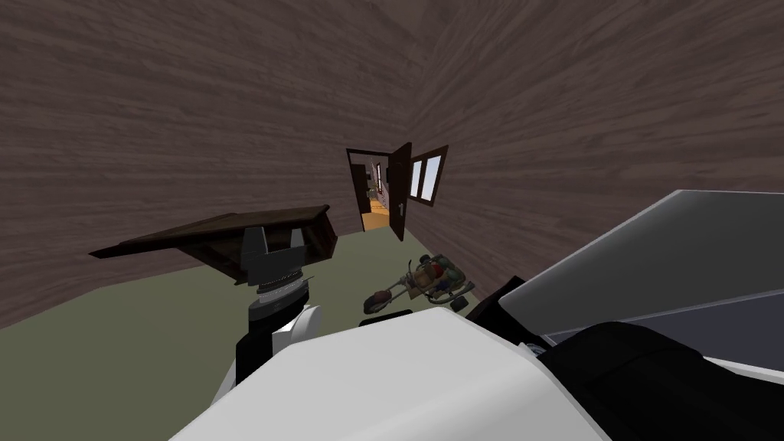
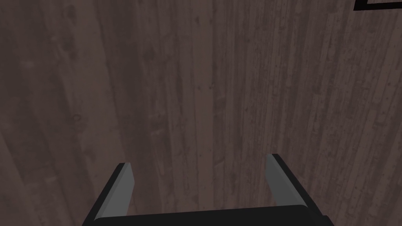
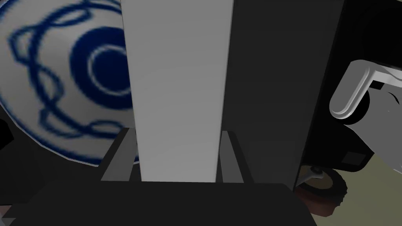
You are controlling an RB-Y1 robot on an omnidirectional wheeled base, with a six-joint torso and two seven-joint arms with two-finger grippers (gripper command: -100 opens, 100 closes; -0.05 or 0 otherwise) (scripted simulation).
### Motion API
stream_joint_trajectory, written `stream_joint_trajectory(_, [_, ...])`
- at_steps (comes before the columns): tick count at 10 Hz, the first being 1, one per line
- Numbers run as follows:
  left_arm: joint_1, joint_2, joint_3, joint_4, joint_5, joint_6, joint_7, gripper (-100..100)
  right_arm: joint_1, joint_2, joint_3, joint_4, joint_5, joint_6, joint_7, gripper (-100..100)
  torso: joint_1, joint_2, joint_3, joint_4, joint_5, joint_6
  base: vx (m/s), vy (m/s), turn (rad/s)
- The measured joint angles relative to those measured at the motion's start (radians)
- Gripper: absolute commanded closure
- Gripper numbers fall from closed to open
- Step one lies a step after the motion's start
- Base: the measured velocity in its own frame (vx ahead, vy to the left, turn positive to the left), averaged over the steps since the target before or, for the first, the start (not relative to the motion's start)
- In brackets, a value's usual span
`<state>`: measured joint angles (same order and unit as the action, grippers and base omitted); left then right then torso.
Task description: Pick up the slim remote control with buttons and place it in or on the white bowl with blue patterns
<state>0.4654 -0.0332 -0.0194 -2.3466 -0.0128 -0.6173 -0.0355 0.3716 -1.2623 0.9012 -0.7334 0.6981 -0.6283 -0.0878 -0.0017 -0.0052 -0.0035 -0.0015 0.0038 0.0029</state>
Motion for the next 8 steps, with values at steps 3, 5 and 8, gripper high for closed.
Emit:
stream_joint_trajectory(3, [0.0,0.0,0.0,0.0,0.0,0.0,0.0,0,0.016,-0.028,-0.043,-0.026,-0.059,-0.031,0.021,100,-0.007,0.007,0.004,0.001,-0.002,0.003,-0.021,-0.161,-0.081])
stream_joint_trajectory(5, [0.0,0.0,0.0,0.0,0.0,0.0,0.0,0,0.025,-0.024,-0.075,-0.026,-0.097,-0.059,0.048,100,-0.013,0.01,0.005,0.001,0.001,0.005,-0.019,-0.045,-0.026])
stream_joint_trajectory(8, [0.0,0.0,0.0,0.0,0.0,0.0,0.0,0,0.025,-0.022,-0.076,-0.028,-0.099,-0.065,0.052,-100,-0.016,0.009,0.005,0.001,0.0,0.004,0.0,0.002,-0.001])
